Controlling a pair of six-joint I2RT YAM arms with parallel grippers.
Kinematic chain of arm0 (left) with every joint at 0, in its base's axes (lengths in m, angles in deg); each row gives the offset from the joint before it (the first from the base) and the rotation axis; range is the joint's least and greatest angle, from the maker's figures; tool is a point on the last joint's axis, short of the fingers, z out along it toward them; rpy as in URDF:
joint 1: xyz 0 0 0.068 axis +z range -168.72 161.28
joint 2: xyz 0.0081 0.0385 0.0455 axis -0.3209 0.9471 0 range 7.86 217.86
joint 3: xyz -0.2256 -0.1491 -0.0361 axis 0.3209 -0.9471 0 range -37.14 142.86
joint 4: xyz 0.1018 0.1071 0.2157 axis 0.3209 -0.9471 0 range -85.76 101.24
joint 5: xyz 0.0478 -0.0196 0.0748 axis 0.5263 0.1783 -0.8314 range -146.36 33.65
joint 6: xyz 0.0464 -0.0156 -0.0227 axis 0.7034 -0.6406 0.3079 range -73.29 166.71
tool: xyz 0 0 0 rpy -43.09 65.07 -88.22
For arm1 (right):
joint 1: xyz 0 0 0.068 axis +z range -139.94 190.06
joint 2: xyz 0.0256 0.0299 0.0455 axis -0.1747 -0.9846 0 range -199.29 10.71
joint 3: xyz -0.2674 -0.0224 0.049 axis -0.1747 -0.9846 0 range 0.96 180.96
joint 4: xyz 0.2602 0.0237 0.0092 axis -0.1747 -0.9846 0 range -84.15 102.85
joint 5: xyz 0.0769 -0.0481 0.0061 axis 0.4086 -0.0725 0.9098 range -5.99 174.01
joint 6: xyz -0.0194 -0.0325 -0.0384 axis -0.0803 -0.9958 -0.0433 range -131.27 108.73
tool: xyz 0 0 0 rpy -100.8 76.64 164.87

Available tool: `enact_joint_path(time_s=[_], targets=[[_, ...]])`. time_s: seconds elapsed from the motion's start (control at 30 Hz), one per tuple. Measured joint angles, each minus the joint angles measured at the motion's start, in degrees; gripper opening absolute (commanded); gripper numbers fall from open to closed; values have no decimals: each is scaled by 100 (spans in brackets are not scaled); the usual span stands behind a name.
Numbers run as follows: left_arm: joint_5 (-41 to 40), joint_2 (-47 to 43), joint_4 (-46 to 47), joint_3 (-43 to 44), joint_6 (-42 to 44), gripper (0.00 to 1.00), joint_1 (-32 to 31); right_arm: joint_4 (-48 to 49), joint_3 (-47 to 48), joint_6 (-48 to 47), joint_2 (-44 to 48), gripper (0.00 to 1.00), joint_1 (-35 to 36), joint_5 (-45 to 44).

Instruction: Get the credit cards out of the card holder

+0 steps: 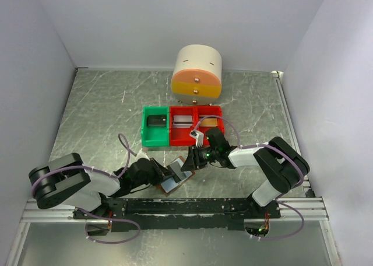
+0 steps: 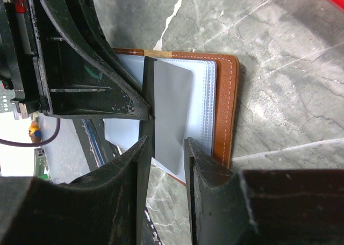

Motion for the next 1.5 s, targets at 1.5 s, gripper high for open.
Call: enact_joint_path(time_s=[1.5], targets=[[-234, -1480, -1939, 302, 651, 7, 0, 94, 129, 92, -214, 32, 2, 11]])
